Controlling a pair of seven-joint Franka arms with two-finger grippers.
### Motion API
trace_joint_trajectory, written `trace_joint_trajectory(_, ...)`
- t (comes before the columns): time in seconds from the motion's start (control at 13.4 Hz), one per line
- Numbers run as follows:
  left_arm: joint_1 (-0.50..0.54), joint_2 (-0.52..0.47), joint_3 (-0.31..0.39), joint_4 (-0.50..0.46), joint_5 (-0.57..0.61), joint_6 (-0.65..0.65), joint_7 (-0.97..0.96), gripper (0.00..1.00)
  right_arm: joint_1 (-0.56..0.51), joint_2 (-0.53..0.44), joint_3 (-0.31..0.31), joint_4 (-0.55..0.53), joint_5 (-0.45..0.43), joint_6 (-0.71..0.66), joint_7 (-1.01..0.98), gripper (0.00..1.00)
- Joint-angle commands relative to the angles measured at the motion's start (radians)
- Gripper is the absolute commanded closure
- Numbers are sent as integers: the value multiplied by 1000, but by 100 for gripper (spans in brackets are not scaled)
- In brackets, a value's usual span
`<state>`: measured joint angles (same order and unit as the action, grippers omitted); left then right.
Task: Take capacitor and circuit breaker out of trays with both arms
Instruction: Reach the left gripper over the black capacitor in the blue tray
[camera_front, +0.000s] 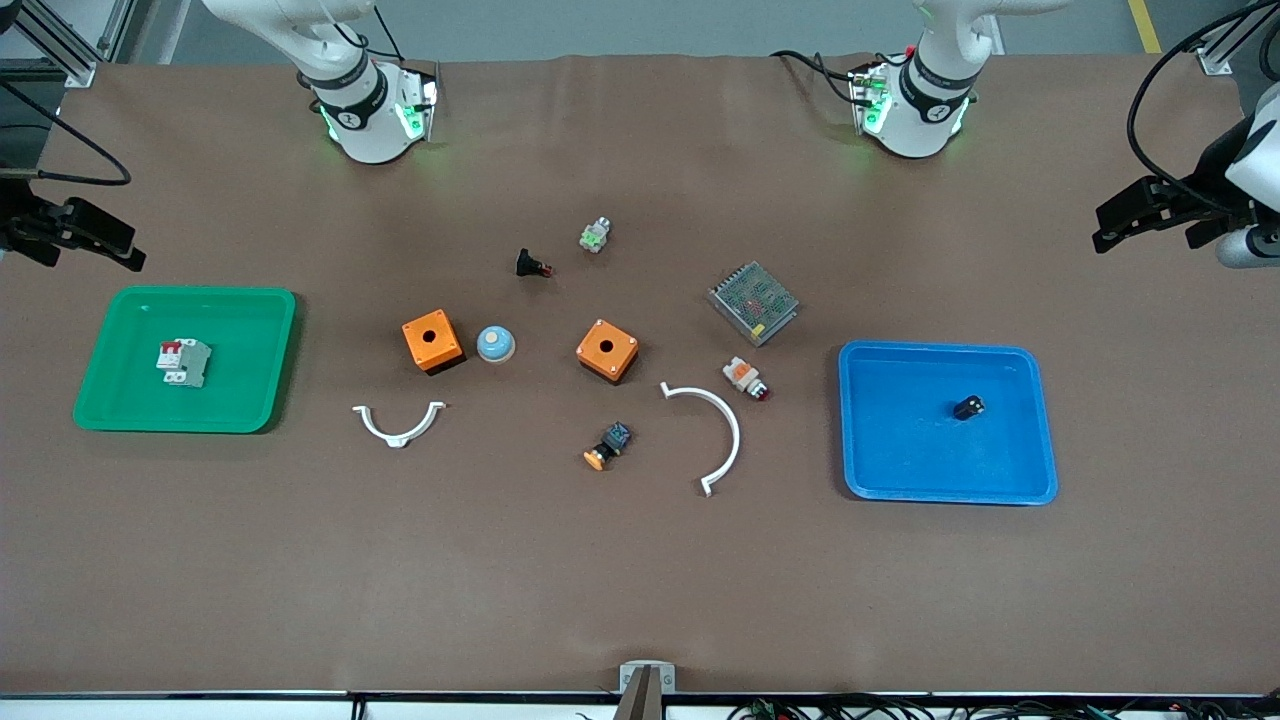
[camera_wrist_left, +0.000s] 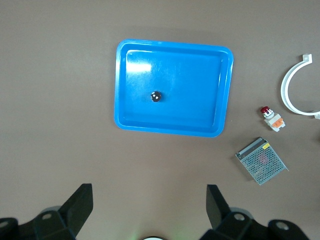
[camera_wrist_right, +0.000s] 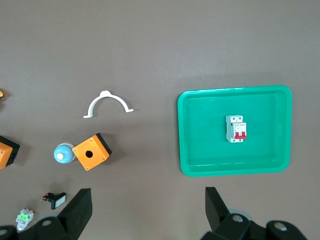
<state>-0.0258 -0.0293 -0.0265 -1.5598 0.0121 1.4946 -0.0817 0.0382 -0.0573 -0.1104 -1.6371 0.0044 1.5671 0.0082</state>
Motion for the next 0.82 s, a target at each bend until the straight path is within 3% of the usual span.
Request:
trace_joint_trajectory(0.0, 3, 3, -3, 9, 22, -11, 11, 0, -6, 16, 0, 30, 8, -9, -5, 0)
trace_joint_trajectory(0.22, 7, 17, -3, 14, 43, -8, 14, 0, -6, 16, 0, 31, 8, -10, -5, 0)
trace_joint_trajectory(0.45, 14, 90, 5, 47, 63, 10, 17, 0, -6, 16, 0, 31, 8, -10, -5, 0)
trace_joint_trajectory(0.6, 23, 120, 5, -11, 60, 67, 10, 0, -6, 16, -2, 31, 8, -10, -5, 0)
trace_joint_trajectory(0.75, 32, 123, 5, -125, 60, 203, 0, 0, -6, 16, -2, 31, 9, -10, -5, 0)
